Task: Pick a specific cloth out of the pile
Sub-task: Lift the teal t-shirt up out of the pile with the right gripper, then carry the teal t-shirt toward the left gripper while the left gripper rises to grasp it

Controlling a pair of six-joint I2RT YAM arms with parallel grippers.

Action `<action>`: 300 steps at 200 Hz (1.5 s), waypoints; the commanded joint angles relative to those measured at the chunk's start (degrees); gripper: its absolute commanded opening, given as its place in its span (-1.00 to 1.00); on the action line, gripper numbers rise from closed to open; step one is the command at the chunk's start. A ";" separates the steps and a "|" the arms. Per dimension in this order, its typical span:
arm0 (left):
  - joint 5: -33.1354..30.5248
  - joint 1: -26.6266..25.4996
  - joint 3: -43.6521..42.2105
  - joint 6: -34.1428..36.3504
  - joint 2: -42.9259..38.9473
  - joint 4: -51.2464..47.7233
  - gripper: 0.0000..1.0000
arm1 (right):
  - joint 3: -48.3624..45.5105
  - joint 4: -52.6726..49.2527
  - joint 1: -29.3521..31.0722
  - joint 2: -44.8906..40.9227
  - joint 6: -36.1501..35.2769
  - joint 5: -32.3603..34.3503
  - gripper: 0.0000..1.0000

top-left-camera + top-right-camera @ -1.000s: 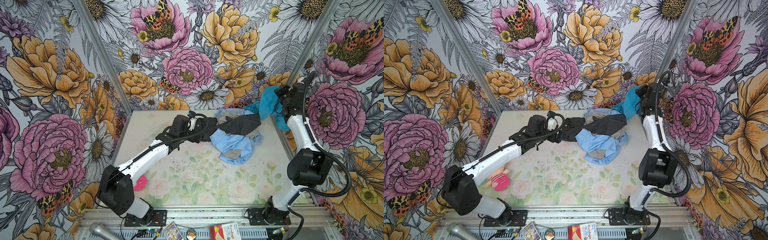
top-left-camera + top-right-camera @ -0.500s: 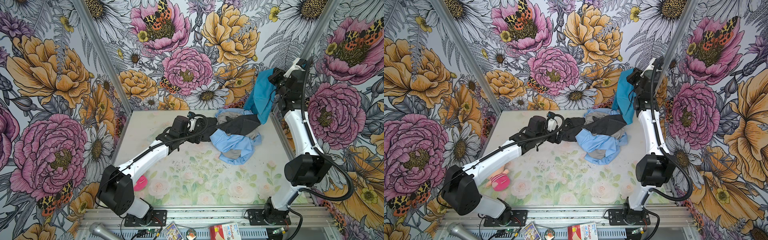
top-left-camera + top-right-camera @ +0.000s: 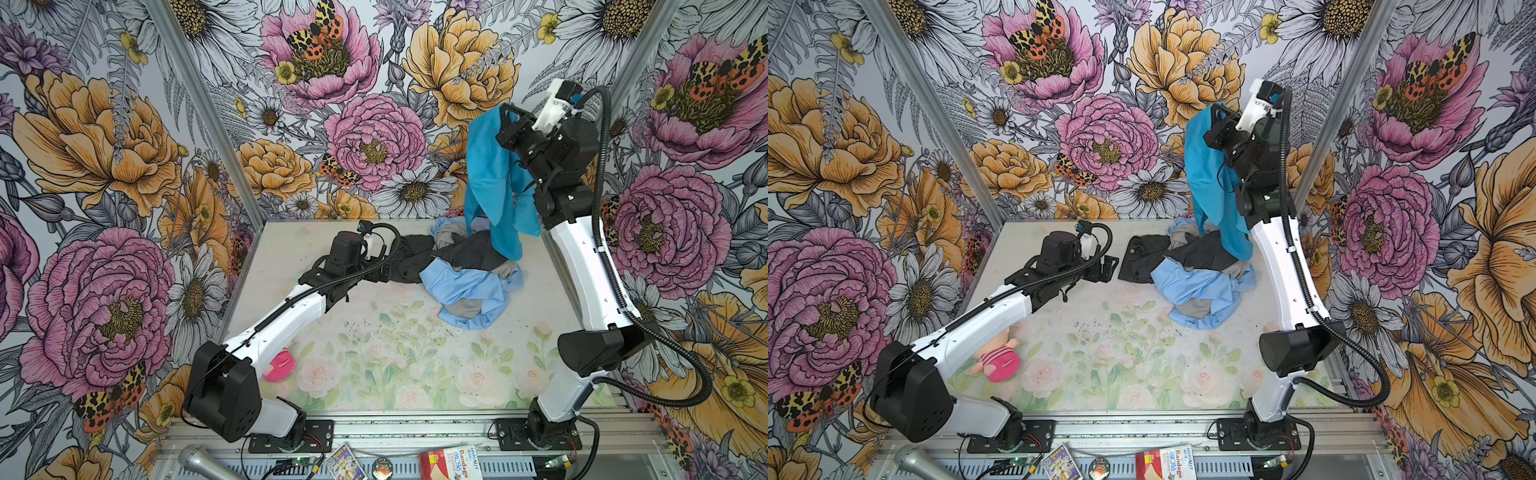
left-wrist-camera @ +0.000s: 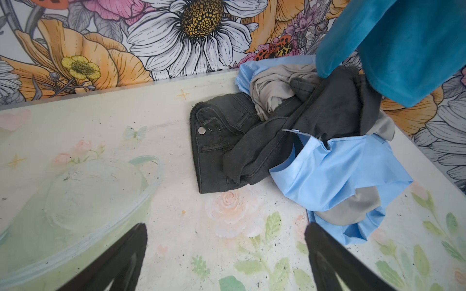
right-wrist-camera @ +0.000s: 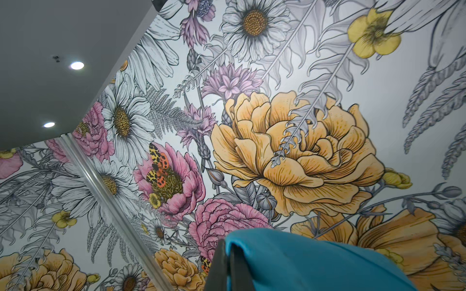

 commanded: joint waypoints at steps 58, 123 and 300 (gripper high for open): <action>0.14 6.29 -7.86 -4.73 -12.05 6.33 0.98 | -1.15 -3.30 13.67 5.04 0.25 -2.23 -1.00; 9.51 6.31 -6.52 -4.71 -8.75 20.06 0.98 | -0.96 -5.43 14.86 6.04 0.36 -3.35 -1.00; 23.87 5.87 13.53 -11.49 16.00 36.10 0.98 | -0.84 -9.05 16.62 8.65 -0.78 -6.51 -1.00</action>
